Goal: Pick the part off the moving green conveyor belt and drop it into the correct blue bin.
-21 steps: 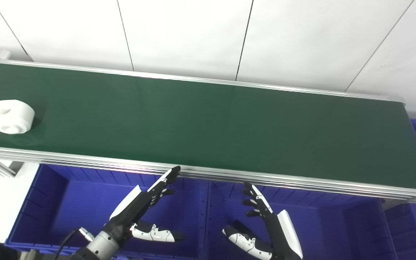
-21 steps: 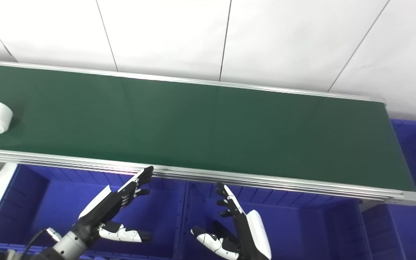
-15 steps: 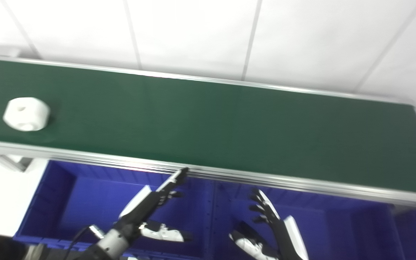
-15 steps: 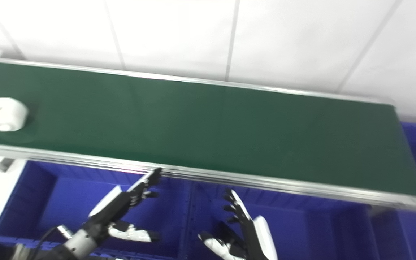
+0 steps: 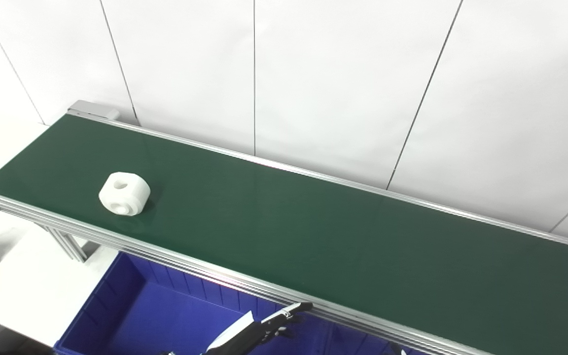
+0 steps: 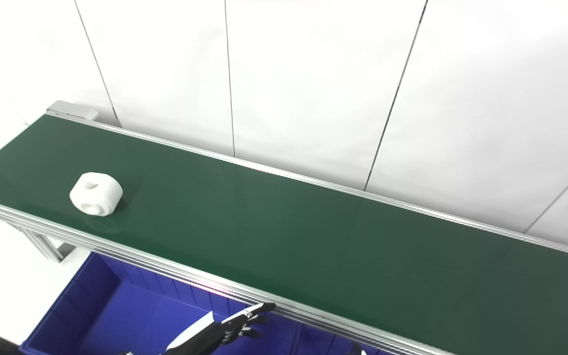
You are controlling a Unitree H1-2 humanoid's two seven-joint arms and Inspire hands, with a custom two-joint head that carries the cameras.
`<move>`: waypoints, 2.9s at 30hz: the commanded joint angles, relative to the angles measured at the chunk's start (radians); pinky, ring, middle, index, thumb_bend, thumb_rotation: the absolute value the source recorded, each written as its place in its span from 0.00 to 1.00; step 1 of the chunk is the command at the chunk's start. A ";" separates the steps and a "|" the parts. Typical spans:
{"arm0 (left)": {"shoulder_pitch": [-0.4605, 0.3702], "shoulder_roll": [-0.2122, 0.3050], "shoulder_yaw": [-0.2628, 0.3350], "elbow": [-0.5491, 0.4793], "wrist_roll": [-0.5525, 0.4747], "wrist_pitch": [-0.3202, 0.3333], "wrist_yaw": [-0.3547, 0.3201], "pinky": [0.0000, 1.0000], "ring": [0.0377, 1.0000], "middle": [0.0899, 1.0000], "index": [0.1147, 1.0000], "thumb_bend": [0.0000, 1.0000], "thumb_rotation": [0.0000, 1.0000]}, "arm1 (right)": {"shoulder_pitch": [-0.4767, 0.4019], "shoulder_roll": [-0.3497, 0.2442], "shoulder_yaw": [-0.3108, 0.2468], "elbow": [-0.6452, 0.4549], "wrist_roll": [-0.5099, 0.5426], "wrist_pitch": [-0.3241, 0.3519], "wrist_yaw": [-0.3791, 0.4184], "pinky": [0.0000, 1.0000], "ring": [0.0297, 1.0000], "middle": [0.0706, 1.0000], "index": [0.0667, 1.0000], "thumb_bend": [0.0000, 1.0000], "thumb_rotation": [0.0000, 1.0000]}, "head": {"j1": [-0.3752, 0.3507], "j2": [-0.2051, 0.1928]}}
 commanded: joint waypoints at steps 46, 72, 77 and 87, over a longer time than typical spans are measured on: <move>-0.489 0.435 0.288 0.060 0.095 0.106 -0.007 0.93 1.00 1.00 0.98 0.77 0.25 | -0.078 0.074 0.041 0.050 -0.057 -0.058 -0.071 0.60 0.77 0.85 0.91 0.59 0.40 | -0.151 0.081; -0.494 0.495 0.133 0.173 0.392 0.293 -0.028 1.00 1.00 1.00 0.93 0.95 0.09 | -0.083 0.076 0.038 0.047 -0.056 -0.058 -0.074 0.60 0.77 0.85 0.92 0.58 0.40 | -0.143 0.088; -0.487 0.446 0.161 0.201 0.334 0.290 0.013 0.78 0.86 0.88 0.84 0.78 0.00 | -0.080 0.078 0.038 0.045 -0.057 -0.055 -0.077 0.60 0.77 0.85 0.91 0.58 0.39 | -0.143 0.092; -0.472 0.395 0.184 0.178 0.314 0.243 0.090 0.48 0.41 0.44 0.47 0.50 0.00 | -0.074 0.082 0.038 0.033 -0.066 -0.051 -0.080 0.60 0.77 0.84 0.91 0.58 0.40 | -0.151 0.106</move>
